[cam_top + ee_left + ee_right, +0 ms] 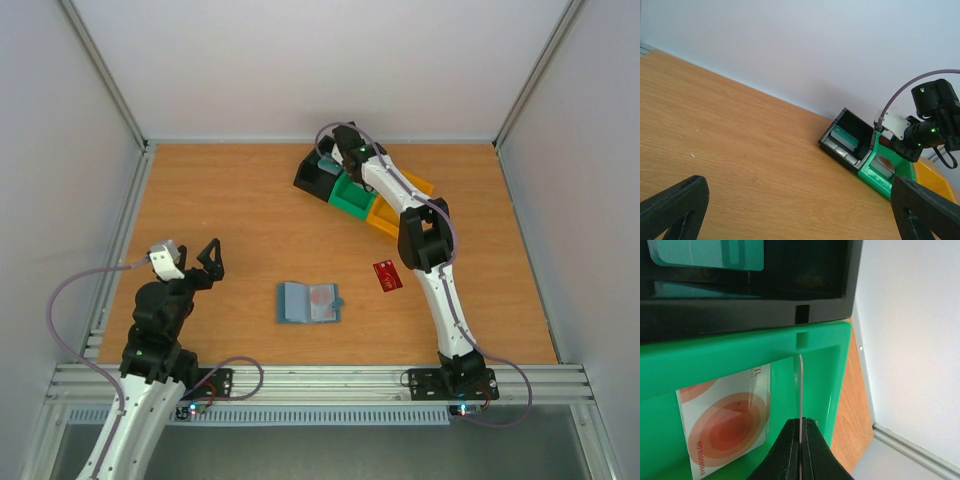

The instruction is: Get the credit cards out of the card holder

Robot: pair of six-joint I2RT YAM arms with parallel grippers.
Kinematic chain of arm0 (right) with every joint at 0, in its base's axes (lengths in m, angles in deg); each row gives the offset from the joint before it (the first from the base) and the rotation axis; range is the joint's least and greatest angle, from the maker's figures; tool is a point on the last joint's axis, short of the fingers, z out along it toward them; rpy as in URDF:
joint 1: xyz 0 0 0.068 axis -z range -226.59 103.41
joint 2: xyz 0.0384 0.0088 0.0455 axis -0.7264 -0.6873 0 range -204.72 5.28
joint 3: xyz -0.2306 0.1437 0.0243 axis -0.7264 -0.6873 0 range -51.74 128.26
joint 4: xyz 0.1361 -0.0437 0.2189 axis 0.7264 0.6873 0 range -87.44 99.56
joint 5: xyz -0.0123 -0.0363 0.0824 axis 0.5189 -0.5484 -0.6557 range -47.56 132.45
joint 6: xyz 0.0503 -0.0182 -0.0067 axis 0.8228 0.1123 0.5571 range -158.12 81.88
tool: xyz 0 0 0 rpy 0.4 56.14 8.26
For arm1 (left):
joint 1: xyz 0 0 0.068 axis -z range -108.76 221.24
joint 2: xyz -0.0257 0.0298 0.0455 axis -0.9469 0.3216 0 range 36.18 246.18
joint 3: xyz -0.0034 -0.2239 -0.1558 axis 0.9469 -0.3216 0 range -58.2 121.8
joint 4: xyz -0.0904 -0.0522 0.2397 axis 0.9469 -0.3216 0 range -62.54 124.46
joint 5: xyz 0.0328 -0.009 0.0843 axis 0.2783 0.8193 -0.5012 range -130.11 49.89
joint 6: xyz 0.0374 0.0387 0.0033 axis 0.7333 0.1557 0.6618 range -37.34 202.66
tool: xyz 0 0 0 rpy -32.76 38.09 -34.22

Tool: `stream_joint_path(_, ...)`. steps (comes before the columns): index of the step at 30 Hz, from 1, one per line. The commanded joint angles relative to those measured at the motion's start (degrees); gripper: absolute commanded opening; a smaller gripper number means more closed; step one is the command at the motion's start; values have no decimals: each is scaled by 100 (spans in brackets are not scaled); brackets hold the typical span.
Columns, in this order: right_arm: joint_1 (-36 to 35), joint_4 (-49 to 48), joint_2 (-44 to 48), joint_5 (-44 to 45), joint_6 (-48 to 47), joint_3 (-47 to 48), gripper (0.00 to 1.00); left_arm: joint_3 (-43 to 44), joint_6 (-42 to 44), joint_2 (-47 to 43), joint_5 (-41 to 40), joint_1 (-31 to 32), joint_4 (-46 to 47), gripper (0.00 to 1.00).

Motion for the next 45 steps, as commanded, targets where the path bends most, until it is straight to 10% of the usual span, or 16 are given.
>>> stream_joint_path(1,24,-565,-158,19,-385,-135,1,-51,5,-18,8,-42,365,99)
stream_joint_path(18,45,-1038,-157,-114,-650,-709,10,-59,-24,-124,50,-39,360,99)
stream_joint_path(37,37,-888,688,-78,-480,-863,97,-62,-69,-150,725,-39,550,100)
stream_joint_path(45,-7,-624,1555,-586,370,-886,98,-81,-327,100,1622,-33,1017,99)
